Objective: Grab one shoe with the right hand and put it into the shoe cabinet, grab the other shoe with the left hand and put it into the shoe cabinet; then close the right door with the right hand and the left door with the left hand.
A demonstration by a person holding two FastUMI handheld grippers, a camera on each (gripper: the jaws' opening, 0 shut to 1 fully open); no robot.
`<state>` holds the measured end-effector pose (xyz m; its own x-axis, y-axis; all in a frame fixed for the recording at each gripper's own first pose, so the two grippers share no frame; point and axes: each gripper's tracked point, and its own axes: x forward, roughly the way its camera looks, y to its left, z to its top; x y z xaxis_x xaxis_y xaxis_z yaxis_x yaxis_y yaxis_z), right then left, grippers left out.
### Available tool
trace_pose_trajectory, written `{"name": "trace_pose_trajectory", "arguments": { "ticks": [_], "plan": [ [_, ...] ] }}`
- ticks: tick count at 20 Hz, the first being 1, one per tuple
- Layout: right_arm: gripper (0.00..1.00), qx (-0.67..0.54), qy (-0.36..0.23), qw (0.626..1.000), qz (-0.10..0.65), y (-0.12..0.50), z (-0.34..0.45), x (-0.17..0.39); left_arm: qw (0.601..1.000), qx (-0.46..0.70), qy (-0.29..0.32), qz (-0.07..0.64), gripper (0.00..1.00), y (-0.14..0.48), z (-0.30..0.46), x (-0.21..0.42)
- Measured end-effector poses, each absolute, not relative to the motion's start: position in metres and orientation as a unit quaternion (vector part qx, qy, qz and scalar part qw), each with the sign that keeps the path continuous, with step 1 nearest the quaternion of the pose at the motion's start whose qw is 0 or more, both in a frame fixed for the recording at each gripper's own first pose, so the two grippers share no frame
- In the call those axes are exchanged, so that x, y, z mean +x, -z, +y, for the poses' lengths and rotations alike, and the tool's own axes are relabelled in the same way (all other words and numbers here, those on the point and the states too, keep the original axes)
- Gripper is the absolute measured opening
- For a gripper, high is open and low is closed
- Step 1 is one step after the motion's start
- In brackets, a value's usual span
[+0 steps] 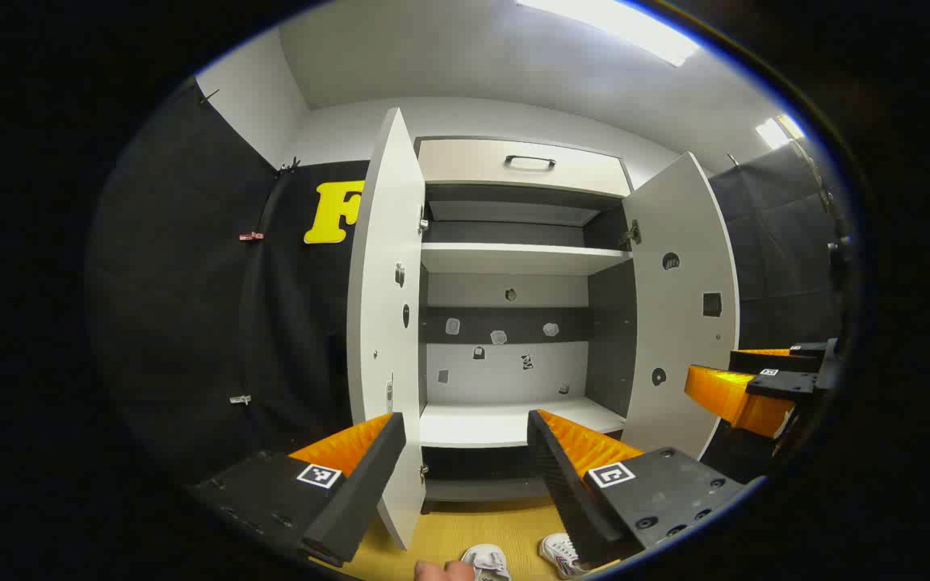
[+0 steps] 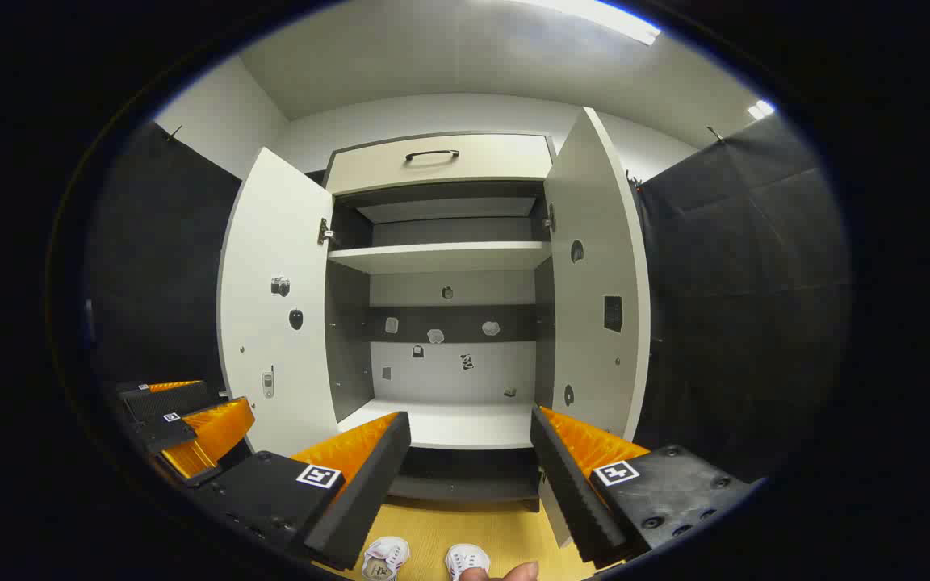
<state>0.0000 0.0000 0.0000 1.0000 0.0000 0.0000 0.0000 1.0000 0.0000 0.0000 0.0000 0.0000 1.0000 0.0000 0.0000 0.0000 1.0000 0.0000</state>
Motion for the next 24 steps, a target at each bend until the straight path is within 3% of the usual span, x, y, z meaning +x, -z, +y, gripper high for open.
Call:
{"name": "trace_pose_trajectory", "arguments": {
  "ticks": [17, 24],
  "plan": [
    [0.98, 0.004, -0.010, 1.000, 0.009, 0.007, 0.008, 0.003, 1.000, 0.008, -0.006, -0.010, 0.95, -0.006, 0.008, 0.000],
    [0.98, 0.024, -0.043, 0.994, 0.102, 0.081, 0.026, -0.005, 1.000, 0.010, -0.011, -0.009, 0.94, 0.002, 0.015, -0.001]
  ]
}}
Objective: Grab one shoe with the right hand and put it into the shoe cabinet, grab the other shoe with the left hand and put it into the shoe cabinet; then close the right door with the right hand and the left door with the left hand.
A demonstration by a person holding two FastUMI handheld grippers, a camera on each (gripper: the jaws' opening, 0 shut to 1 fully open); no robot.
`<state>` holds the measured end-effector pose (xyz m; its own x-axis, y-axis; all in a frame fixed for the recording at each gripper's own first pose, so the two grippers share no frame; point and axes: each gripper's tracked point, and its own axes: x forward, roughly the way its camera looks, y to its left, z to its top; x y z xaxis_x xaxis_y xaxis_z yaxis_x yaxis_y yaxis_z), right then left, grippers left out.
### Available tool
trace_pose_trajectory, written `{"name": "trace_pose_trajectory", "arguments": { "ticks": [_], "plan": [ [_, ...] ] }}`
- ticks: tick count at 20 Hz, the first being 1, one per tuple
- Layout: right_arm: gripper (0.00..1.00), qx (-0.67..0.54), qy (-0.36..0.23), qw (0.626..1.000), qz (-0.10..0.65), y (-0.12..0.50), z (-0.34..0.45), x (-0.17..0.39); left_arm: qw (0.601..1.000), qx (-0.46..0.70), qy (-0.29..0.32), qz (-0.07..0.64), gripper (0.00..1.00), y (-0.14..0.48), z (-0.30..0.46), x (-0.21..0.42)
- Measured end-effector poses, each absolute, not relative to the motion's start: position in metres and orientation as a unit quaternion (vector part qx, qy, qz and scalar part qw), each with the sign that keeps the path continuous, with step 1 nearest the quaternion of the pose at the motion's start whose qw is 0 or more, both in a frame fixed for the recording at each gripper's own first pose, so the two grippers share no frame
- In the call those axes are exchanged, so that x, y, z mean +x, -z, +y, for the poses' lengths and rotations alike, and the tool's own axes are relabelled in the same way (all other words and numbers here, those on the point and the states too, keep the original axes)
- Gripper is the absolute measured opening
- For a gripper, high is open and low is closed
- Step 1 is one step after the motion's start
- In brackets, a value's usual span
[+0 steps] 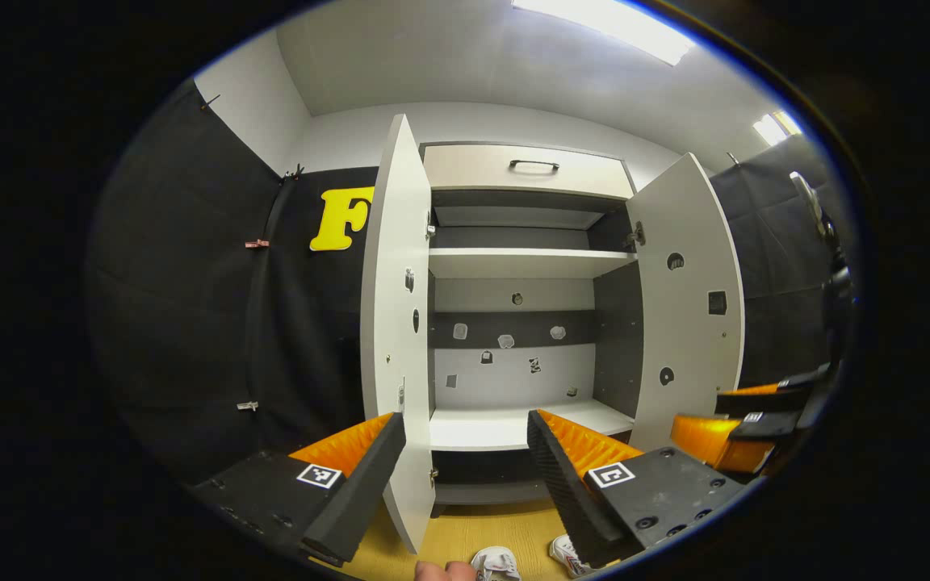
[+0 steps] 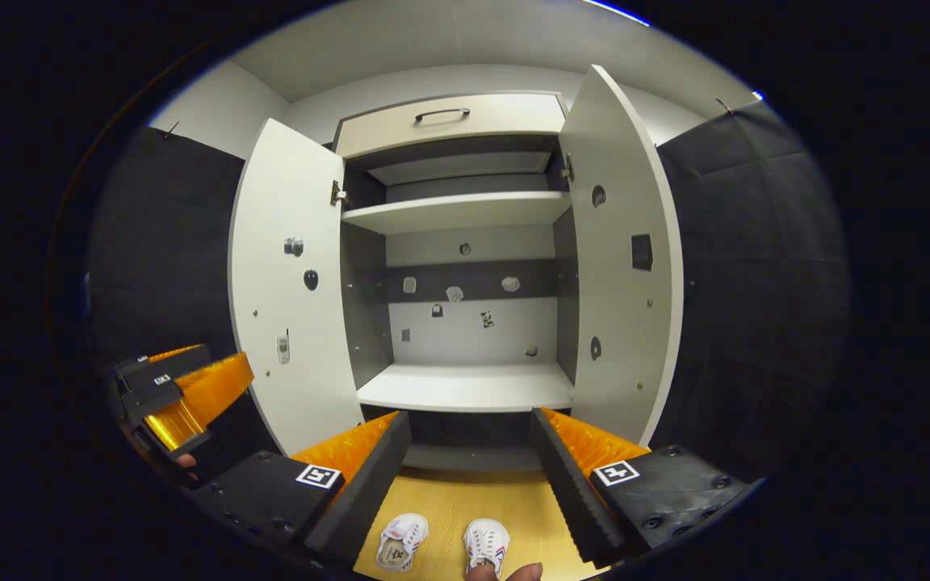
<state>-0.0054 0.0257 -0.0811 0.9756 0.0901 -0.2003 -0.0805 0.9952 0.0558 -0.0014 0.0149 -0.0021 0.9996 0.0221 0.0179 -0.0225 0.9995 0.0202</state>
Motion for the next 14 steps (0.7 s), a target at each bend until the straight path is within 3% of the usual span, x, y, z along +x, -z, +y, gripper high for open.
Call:
{"name": "trace_pose_trajectory", "arguments": {
  "ticks": [10, 14],
  "plan": [
    [0.98, 0.071, -0.065, 0.941, 0.325, 0.286, 0.033, -0.062, 0.999, 0.011, -0.032, 0.020, 0.95, 0.032, 0.033, -0.011],
    [0.93, 0.083, -0.071, 0.917, 0.383, 0.355, 0.035, -0.080, 0.999, 0.009, -0.042, 0.031, 0.95, 0.042, 0.038, -0.011]
  ]
}}
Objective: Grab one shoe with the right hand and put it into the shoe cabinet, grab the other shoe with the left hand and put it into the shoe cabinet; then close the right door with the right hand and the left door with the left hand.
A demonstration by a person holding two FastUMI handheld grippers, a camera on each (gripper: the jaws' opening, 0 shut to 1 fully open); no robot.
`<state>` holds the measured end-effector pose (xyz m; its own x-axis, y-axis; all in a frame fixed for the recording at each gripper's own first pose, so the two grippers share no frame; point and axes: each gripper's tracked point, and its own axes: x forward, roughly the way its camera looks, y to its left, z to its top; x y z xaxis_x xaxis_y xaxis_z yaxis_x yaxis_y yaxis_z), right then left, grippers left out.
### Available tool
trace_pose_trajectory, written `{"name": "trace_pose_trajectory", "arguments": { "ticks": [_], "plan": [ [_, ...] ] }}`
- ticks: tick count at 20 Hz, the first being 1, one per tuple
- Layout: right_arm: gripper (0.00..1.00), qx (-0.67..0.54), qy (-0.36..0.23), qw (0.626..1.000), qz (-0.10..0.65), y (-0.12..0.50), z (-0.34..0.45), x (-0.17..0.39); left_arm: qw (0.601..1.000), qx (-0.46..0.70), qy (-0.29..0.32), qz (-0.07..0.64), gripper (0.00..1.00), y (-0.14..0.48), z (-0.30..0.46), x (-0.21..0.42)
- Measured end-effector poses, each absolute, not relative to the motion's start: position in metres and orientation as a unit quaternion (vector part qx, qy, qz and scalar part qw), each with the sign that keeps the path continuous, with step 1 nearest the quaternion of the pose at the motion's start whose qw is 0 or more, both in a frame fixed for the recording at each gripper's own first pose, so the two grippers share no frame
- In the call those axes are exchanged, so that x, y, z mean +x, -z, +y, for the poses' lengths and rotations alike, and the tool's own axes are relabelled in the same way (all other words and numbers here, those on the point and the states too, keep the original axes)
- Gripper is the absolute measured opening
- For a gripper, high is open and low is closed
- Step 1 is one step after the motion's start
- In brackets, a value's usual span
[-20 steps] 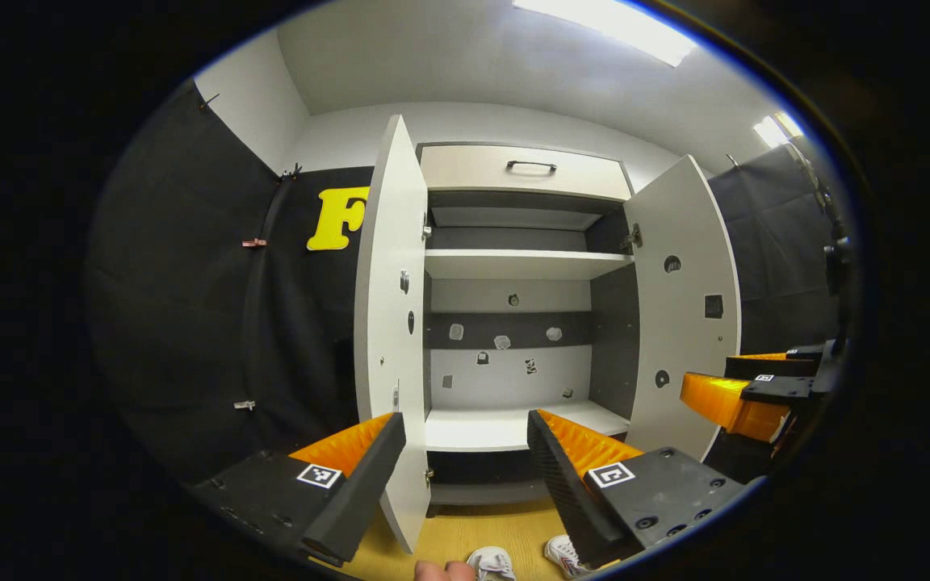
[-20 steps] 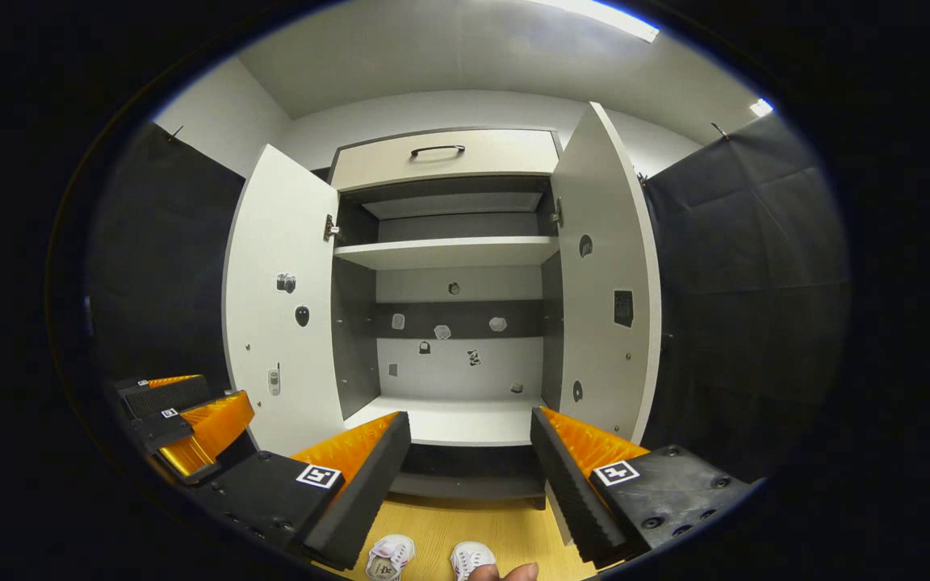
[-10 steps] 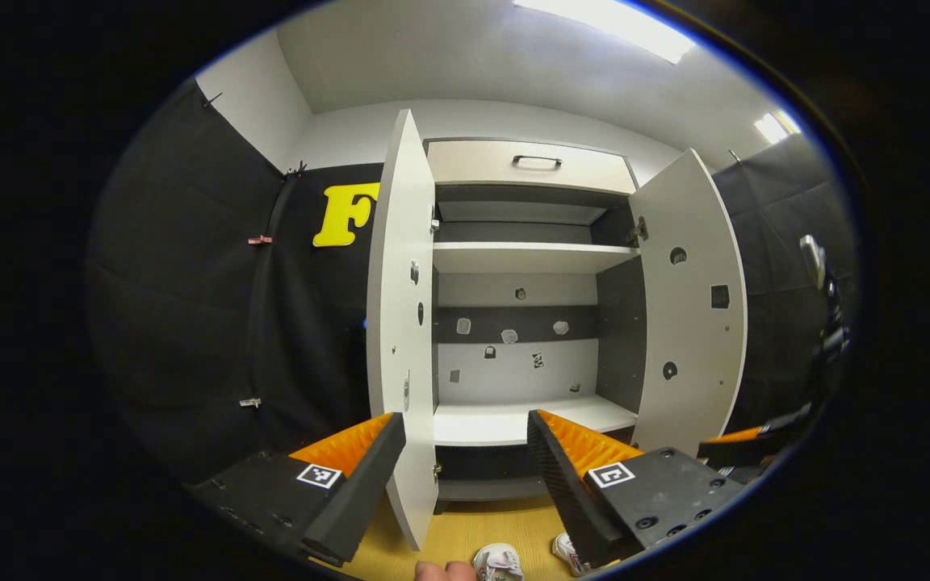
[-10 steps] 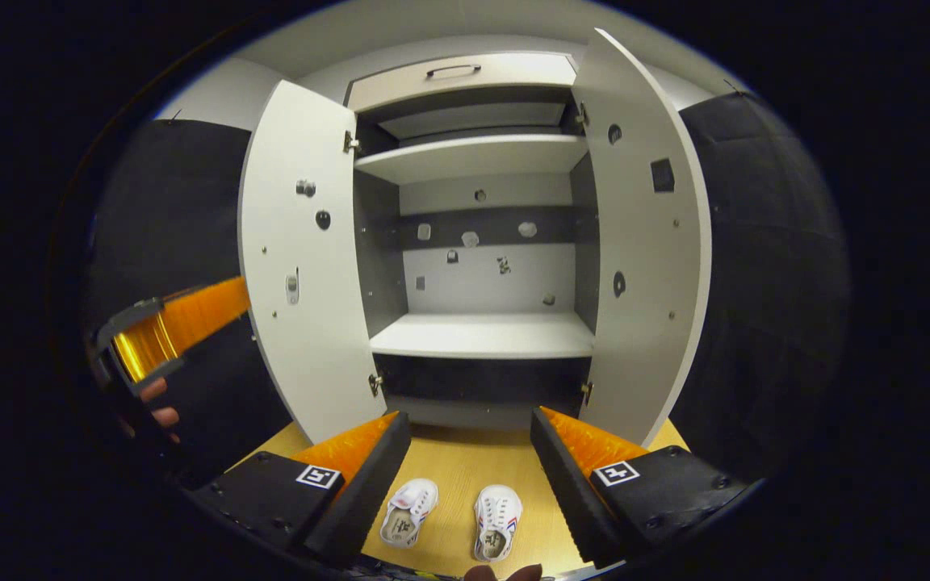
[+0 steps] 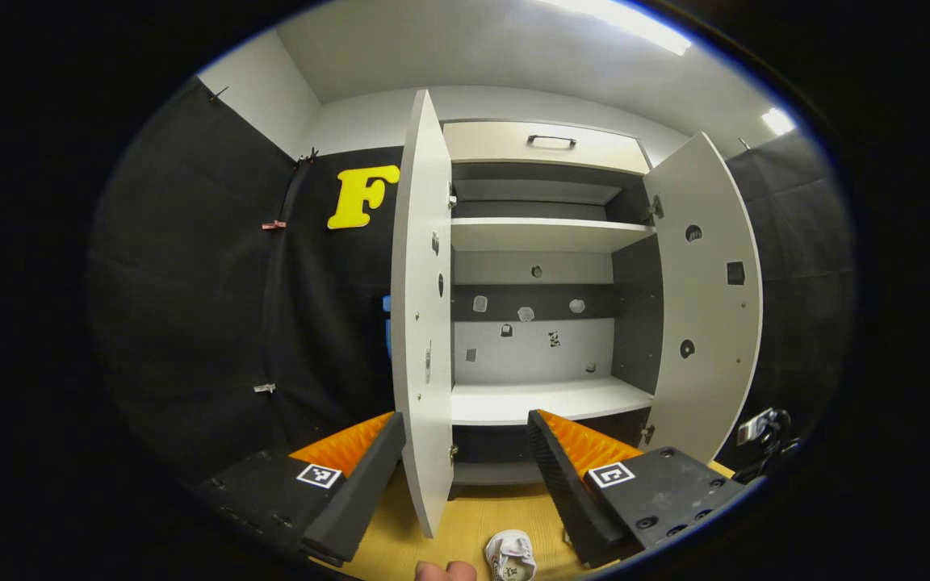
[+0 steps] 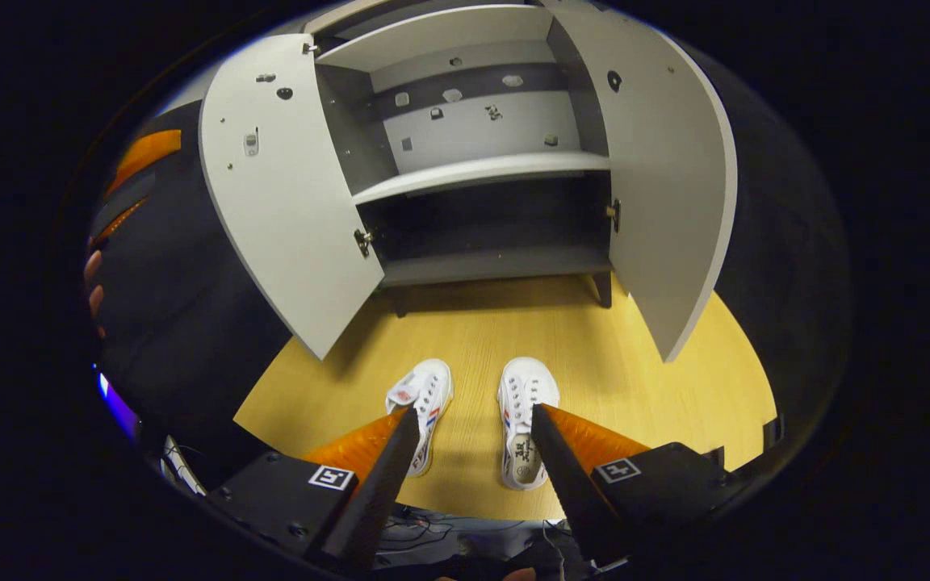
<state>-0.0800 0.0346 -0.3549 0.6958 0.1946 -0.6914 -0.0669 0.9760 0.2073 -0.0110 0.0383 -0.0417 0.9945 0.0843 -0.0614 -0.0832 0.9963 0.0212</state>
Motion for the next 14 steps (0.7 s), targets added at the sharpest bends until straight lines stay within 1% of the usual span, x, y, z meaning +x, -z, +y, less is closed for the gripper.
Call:
{"name": "trace_pose_trajectory", "arguments": {
  "ticks": [1, 2, 3, 4, 5, 6, 7, 10, 11, 12, 14],
  "plan": [
    [0.92, 0.089, -0.075, 0.912, 0.393, 0.369, 0.037, -0.082, 0.998, 0.008, -0.044, 0.033, 0.95, 0.044, 0.040, -0.012],
    [0.89, 0.091, -0.071, 0.908, 0.402, 0.385, 0.036, -0.083, 0.998, 0.008, -0.046, 0.035, 0.95, 0.047, 0.043, -0.012],
    [0.81, 0.096, -0.067, 0.905, 0.409, 0.399, 0.035, -0.081, 0.998, 0.007, -0.048, 0.038, 0.95, 0.049, 0.044, -0.012],
    [0.78, 0.101, -0.060, 0.902, 0.415, 0.414, 0.034, -0.079, 0.998, 0.008, -0.049, 0.040, 0.95, 0.052, 0.044, -0.011],
    [0.71, 0.103, -0.050, 0.899, 0.423, 0.430, 0.030, -0.077, 0.998, 0.010, -0.050, 0.042, 0.95, 0.053, 0.045, -0.011],
    [0.66, 0.105, -0.039, 0.892, 0.437, 0.447, 0.025, -0.077, 0.998, 0.013, -0.052, 0.044, 0.94, 0.056, 0.047, -0.011],
    [0.58, 0.107, -0.029, 0.888, 0.447, 0.463, 0.021, -0.077, 0.997, 0.016, -0.054, 0.046, 0.95, 0.058, 0.047, -0.010],
    [0.58, 0.093, -0.016, 0.883, 0.460, 0.495, 0.015, -0.073, 0.997, 0.023, -0.058, 0.053, 0.95, 0.065, 0.050, -0.011],
    [0.67, 0.091, -0.018, 0.882, 0.461, 0.503, 0.017, -0.070, 0.996, 0.025, -0.059, 0.056, 0.95, 0.067, 0.051, -0.010],
    [0.58, 0.090, -0.020, 0.882, 0.463, 0.509, 0.019, -0.068, 0.996, 0.026, -0.060, 0.058, 0.95, 0.069, 0.053, -0.009],
    [0.58, 0.093, -0.021, 0.884, 0.458, 0.517, 0.025, -0.060, 0.996, 0.029, -0.063, 0.061, 0.95, 0.073, 0.055, -0.008]
  ]
}}
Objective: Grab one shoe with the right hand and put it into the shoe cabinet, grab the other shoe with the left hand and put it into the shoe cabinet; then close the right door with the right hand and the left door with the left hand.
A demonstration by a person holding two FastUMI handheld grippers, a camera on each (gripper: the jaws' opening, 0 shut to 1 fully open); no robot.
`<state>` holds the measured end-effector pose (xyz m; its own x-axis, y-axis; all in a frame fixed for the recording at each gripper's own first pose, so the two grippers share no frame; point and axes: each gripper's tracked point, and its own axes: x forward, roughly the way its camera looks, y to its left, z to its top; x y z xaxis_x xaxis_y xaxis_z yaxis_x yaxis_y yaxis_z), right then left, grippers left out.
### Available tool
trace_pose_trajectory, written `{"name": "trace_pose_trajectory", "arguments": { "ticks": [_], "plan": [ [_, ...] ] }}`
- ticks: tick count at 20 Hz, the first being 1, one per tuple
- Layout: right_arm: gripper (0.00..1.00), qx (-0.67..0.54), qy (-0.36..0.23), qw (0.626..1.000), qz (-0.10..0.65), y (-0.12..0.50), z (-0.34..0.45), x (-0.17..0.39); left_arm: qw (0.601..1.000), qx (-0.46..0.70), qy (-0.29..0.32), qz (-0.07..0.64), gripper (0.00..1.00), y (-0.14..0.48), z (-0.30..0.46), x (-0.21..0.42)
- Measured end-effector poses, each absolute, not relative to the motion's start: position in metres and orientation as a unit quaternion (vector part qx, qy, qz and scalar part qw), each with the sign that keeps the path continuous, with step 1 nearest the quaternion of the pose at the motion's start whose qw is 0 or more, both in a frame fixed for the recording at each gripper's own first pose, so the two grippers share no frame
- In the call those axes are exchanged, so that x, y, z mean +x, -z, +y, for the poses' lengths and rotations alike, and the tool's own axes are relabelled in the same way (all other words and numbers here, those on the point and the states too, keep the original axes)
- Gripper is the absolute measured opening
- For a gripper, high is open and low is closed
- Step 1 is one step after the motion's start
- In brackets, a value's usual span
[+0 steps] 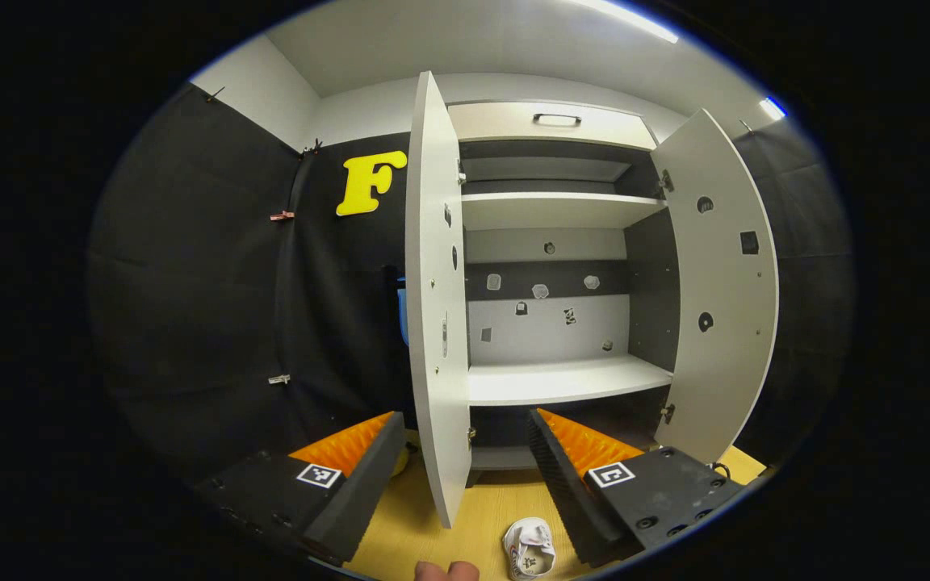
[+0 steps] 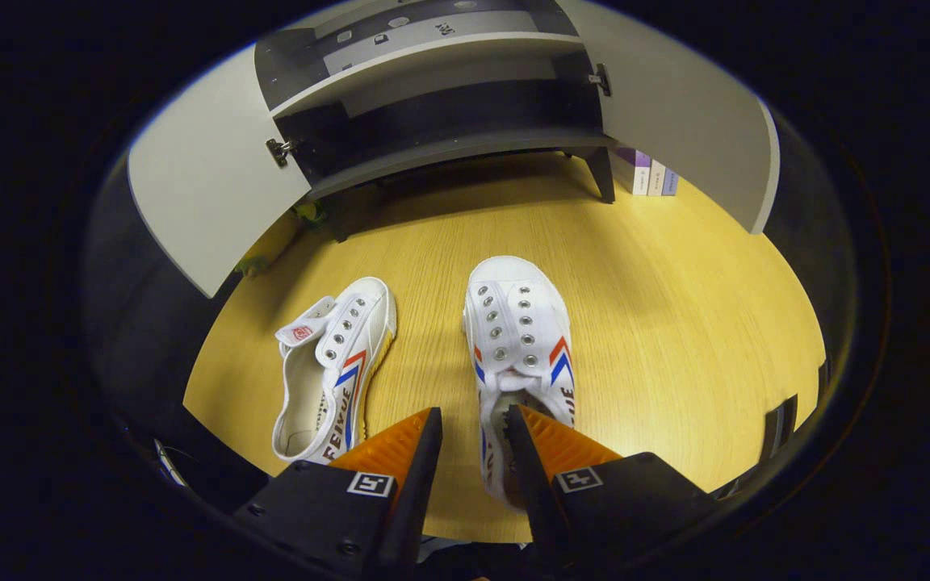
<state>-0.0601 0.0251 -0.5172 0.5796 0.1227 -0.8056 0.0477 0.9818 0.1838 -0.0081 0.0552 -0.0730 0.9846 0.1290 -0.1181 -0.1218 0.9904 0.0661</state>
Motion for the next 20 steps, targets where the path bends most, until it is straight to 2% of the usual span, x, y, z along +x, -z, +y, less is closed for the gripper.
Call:
{"name": "trace_pose_trajectory", "arguments": {
  "ticks": [5, 8, 10, 12, 14, 15, 17, 20],
  "plan": [
    [0.57, 0.074, -0.004, 0.902, 0.425, 0.536, 0.023, -0.040, 0.995, 0.035, -0.068, 0.063, 0.95, 0.080, 0.062, -0.005],
    [0.48, 0.062, 0.000, 0.917, 0.394, 0.538, 0.021, -0.032, 0.995, 0.034, -0.071, 0.056, 0.95, 0.081, 0.065, -0.005],
    [0.48, 0.051, 0.005, 0.923, 0.380, 0.539, 0.018, -0.029, 0.995, 0.035, -0.072, 0.057, 0.95, 0.085, 0.067, -0.005],
    [0.41, 0.043, 0.018, 0.927, 0.373, 0.542, 0.011, -0.014, 0.995, 0.037, -0.076, 0.062, 0.95, 0.091, 0.070, -0.006],
    [0.20, 0.056, 0.009, 0.929, 0.366, 0.539, 0.012, -0.006, 0.994, 0.038, -0.078, 0.067, 0.95, 0.096, 0.072, -0.004],
    [0.19, 0.069, 0.004, 0.925, 0.374, 0.545, 0.015, -0.006, 0.994, 0.038, -0.078, 0.070, 0.95, 0.097, 0.072, -0.004],
    [0.06, 0.077, -0.001, 0.923, 0.377, 0.545, 0.015, -0.003, 0.993, 0.041, -0.080, 0.073, 0.95, 0.100, 0.074, -0.005],
    [0.05, 0.063, -0.006, 0.927, 0.369, 0.526, 0.009, 0.003, 0.993, 0.042, -0.080, 0.071, 0.95, 0.101, 0.075, -0.004]
  ]
}}
